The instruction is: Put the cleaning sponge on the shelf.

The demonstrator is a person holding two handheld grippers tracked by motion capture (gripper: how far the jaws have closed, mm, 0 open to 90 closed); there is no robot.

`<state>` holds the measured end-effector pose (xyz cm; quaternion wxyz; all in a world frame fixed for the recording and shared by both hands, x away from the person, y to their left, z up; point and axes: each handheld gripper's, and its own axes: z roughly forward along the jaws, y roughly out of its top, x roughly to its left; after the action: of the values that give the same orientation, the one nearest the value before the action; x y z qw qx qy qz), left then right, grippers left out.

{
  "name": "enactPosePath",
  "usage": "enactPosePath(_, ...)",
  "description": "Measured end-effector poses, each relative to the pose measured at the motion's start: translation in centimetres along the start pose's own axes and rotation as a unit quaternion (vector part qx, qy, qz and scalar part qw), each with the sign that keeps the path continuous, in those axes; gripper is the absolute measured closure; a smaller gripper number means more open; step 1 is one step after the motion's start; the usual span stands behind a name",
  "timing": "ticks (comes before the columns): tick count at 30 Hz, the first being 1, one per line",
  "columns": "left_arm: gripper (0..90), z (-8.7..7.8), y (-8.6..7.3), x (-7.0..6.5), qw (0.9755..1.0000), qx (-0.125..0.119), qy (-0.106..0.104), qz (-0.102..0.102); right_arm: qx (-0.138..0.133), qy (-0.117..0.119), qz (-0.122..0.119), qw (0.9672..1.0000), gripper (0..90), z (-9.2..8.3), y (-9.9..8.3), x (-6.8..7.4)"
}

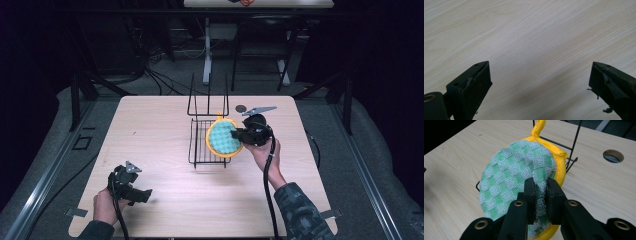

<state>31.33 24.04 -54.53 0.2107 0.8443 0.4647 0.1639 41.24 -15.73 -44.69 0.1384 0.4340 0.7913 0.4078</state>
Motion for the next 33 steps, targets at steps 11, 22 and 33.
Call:
enactPosePath(11, 4.0, -0.1, -0.1, 0.1, 1.0, 0.001, -0.002, 0.001, 0.01, 0.012, 0.003, 0.9999, 79.8, 1.9, 0.6, 1.6)
enactPosePath(22, 4.1, 0.0, 0.0, 0.1, 1.0, 0.001, -0.003, 0.002, 0.01, 0.012, 0.018, 0.9997, 79.8, 3.0, 0.4, 1.6)
enactPosePath(33, 3.8, 0.1, -0.1, 0.2, 1.0, -0.001, -0.006, -0.004, 0.008, 0.017, 0.016, 0.9997, 79.6, 4.1, 0.4, 2.0)
